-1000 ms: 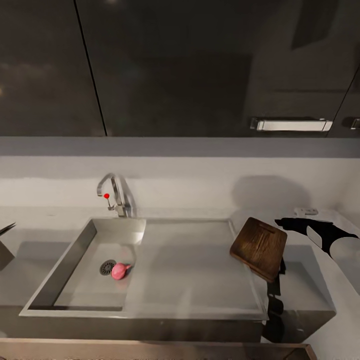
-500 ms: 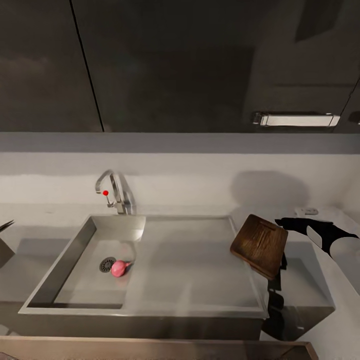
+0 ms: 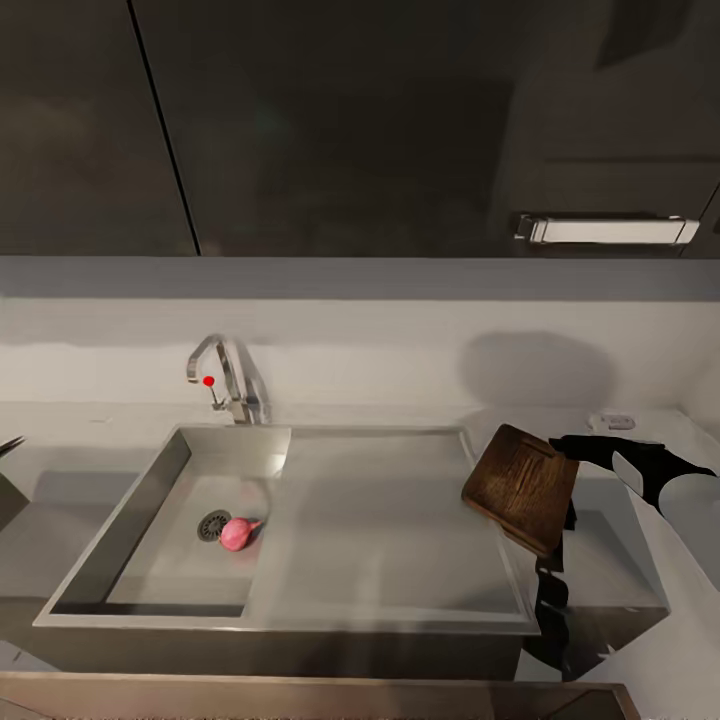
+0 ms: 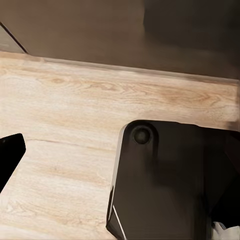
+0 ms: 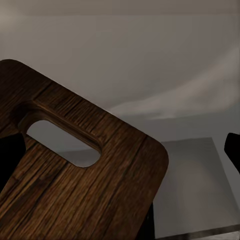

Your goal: In the kitchen, take the Vidalia onion out of the sink, dice it on the chopping board with the paring knife, put the diced onion into the bowl on the countertop, then place both the paring knife and the chopping board into the sink.

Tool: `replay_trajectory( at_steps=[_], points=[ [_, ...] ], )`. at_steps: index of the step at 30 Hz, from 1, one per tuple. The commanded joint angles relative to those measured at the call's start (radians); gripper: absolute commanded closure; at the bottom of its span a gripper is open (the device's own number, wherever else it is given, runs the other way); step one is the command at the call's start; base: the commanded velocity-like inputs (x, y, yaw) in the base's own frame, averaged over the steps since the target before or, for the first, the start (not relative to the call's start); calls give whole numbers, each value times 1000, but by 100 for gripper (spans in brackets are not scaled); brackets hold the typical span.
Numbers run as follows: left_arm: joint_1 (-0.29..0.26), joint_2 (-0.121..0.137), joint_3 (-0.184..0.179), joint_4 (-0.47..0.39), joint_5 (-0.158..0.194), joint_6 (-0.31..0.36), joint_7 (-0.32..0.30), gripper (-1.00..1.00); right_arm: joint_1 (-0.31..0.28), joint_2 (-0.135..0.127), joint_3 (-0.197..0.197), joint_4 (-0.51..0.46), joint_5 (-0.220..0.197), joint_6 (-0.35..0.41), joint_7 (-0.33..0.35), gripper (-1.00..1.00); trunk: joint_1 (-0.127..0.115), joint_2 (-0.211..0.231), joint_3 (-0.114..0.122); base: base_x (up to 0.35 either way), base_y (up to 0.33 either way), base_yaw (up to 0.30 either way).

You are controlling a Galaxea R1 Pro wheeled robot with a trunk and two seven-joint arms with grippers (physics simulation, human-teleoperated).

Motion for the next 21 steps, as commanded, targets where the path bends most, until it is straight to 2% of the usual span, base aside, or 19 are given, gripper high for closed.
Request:
replay_trajectory(
  at_steps=[1, 7, 14, 21],
  points=[
    [0, -1, 5, -2, -3, -1, 0, -100, 0, 0, 1, -2, 0, 6, 4, -100, 1, -2, -2, 0, 0, 0],
    [0, -1, 5, -2, -3, -1, 0, -100, 0, 0, 0, -2, 0, 6, 5, -100, 1, -2, -3, 16, 0, 0],
    [0, -1, 5, -2, -3, -1, 0, -100, 0, 0, 0, -2, 0, 6, 5, -100, 1, -2, -3, 182, 0, 0],
    [0, -1, 5, -2, -3, -1, 0, -100, 0, -1, 0, -2, 0, 6, 5, -100, 1, -2, -3, 22, 0, 0]
  ],
)
